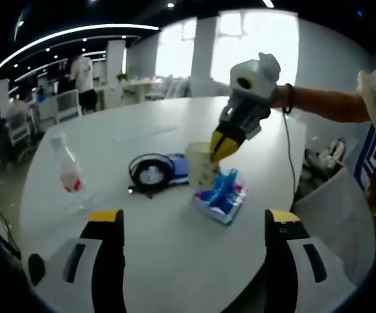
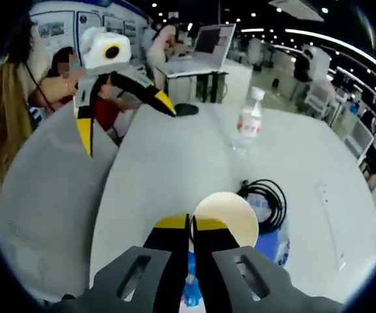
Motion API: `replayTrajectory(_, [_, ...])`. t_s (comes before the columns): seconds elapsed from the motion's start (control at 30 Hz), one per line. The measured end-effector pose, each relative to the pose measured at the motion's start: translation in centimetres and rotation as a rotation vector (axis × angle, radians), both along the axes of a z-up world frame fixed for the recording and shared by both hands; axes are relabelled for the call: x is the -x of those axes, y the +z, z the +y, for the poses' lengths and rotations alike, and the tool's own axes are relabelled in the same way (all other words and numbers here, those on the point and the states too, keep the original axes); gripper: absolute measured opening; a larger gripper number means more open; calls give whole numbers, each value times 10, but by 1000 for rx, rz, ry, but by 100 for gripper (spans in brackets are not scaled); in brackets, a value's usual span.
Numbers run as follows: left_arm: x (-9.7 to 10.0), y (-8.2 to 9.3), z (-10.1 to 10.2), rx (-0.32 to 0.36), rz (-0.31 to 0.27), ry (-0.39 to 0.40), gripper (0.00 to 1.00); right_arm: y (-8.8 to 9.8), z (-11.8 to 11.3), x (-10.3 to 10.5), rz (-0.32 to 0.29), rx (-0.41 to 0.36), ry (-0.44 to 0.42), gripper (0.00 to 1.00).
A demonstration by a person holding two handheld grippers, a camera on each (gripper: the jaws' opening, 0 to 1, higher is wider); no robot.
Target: Arrange the tabletop items into an orderly group along one side of the table until the central work area is clear of visible clutter.
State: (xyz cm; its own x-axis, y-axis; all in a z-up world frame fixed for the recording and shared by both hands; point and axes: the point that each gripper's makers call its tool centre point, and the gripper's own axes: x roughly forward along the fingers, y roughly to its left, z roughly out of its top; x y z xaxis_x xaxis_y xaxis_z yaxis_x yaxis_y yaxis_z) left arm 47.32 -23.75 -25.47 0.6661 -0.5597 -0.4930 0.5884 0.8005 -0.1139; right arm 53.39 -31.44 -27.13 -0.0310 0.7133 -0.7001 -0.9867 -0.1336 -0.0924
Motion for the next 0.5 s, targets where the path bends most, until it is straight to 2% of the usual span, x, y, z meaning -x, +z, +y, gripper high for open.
replayTrajectory(0.2, [-3, 0, -6, 6, -4, -8, 86, 9, 9, 16, -92, 8, 65, 1])
replayTrajectory(0.5, [-3, -4, -20, -19, -15, -57, 88, 25, 22, 50, -182, 12, 194, 1])
